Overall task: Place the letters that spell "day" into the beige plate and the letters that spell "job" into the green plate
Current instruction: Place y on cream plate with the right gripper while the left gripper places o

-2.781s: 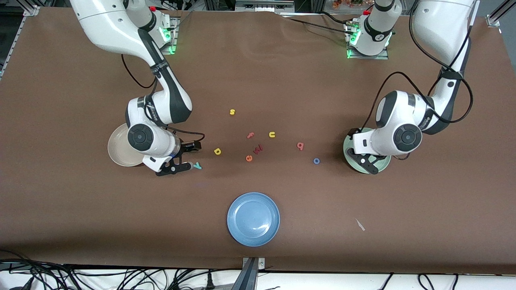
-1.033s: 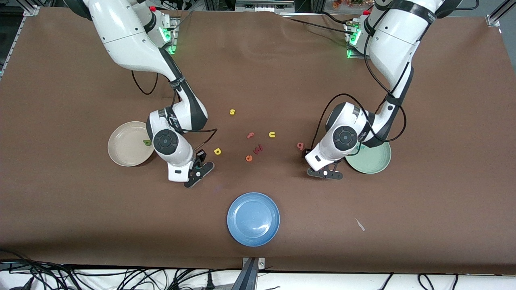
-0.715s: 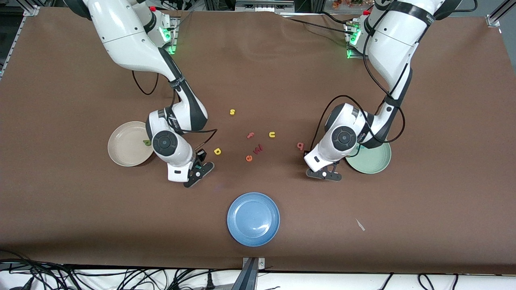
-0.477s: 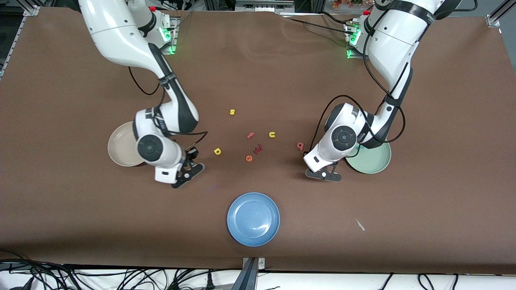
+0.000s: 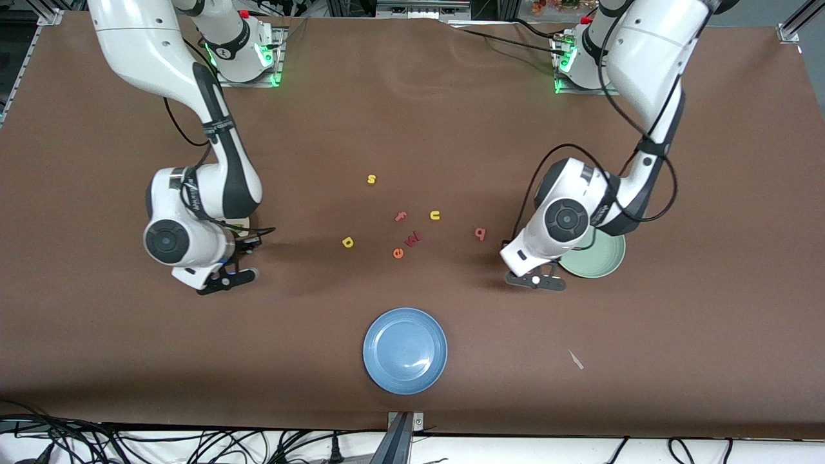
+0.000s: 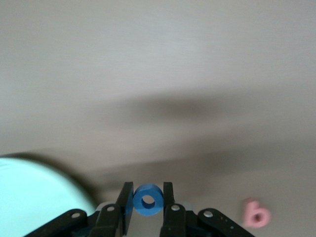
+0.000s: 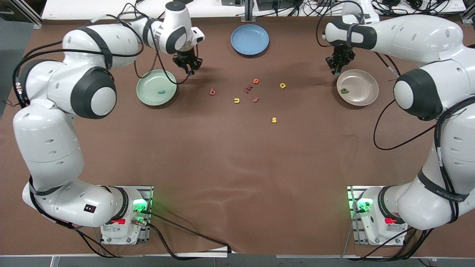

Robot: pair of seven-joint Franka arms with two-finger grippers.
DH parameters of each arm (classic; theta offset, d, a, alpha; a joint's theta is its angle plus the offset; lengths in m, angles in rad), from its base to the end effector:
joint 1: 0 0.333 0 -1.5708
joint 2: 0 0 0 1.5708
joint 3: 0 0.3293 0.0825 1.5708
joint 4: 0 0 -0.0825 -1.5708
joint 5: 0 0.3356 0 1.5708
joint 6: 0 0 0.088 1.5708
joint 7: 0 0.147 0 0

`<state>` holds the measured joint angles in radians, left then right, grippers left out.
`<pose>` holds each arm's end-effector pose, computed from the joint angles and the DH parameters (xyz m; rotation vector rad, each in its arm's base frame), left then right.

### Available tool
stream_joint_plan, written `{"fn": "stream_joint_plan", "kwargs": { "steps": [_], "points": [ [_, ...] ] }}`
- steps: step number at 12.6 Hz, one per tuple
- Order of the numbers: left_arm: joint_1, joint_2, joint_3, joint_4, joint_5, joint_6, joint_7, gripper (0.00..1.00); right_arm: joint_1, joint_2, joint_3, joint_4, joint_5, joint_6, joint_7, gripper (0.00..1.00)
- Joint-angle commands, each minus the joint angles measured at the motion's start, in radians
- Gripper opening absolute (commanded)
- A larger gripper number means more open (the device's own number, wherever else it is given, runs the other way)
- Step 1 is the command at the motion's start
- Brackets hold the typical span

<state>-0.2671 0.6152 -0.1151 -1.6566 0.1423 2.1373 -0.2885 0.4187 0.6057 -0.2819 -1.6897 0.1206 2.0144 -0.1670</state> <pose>0.5962 -0.2198 0.2455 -3.0404 0.2457 0.1618 0.5975 0.1087 0.2416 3.0310 0.4042 -0.3925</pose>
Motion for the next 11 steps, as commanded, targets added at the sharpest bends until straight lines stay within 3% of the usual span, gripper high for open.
{"fn": "stream_joint_plan", "kwargs": {
  "steps": [1,3,5,8,11],
  "points": [
    [0.048,-0.054,0.002,-0.026,0.123,-0.126,-0.009,0.13,0.008,-0.079,-0.048,-0.123,0.019,0.018,0.014,0.0],
    [0.104,-0.058,-0.001,-0.037,0.17,-0.178,-0.008,0.13,-0.012,-0.051,-0.062,-0.125,0.019,0.021,0.012,0.18],
    [0.14,-0.049,-0.001,-0.063,0.171,-0.178,-0.008,0.13,-0.017,-0.046,-0.06,-0.122,0.019,0.018,-0.005,1.0],
    [0.166,-0.04,-0.001,-0.129,0.171,-0.174,-0.008,0.13,0.014,-0.061,-0.054,-0.108,0.021,0.01,0.049,1.0],
    [0.201,-0.041,-0.005,-0.184,0.169,-0.174,-0.004,0.13,0.049,-0.061,-0.002,-0.085,0.039,0.039,0.342,1.0]
  ]
}}
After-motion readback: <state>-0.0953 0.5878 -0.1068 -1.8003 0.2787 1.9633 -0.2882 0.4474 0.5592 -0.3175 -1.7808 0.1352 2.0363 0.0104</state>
